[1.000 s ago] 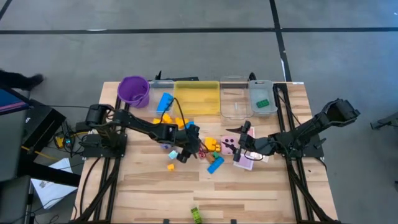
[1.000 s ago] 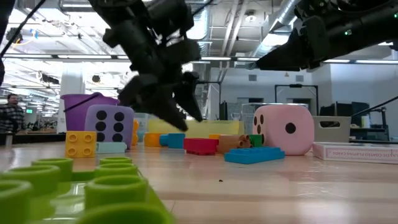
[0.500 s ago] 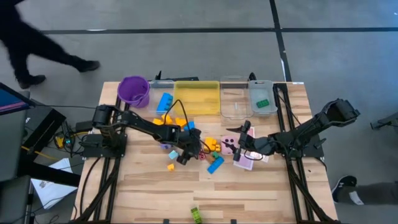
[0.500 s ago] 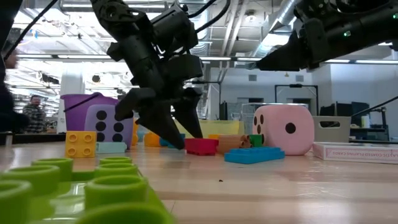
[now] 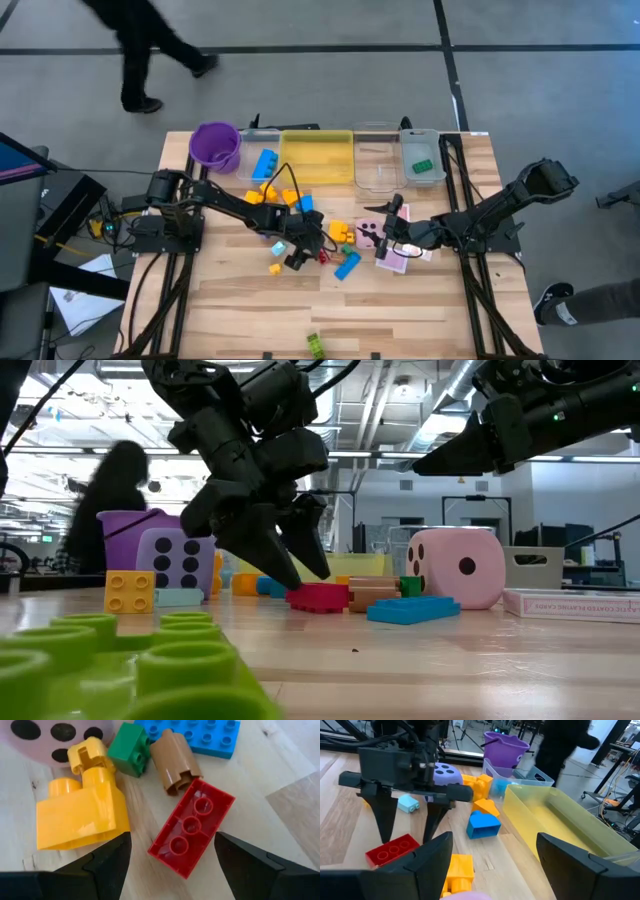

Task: Pick & Place Toys
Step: Put the small red game piece into the gray bin

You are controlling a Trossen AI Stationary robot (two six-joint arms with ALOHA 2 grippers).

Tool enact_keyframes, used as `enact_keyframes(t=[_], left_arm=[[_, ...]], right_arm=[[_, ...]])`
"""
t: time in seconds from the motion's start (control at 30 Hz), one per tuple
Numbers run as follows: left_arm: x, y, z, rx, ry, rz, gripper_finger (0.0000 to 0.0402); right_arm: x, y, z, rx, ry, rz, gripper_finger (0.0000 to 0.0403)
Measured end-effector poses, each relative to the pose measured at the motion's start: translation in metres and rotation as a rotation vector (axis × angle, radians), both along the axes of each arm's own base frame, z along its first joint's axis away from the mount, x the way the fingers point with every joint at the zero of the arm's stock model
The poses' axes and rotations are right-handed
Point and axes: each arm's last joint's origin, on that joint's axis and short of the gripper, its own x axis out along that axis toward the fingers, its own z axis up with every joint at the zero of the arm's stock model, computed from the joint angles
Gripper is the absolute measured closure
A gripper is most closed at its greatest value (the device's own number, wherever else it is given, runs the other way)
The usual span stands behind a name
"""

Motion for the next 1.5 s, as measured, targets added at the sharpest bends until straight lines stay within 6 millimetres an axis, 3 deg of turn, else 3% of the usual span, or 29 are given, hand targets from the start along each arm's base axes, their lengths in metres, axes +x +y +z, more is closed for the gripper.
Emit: enact_keyframes(t=[0.37, 0.73, 1.5], left_arm=[[-0.0008, -0.0047, -0.0002, -0.080, 0.010, -0.068, 0.0124], [-0.0005, -0.0015, -0.0008, -0.008, 0.007, -0.016, 0.0124], [-0.0027, -0.0021, -0.0023, -0.023, 0.037, -0.031, 0.0124]], right_arm=[[0.0000, 0.0000, 0.0000, 0.000, 0.000, 0.000, 0.0121], [0.0000, 0.0001, 0.0000, 0.004, -0.001, 0.003, 0.0121], [0.0004, 0.0005, 0.0001, 0.015, -0.004, 0.020, 0.0121]])
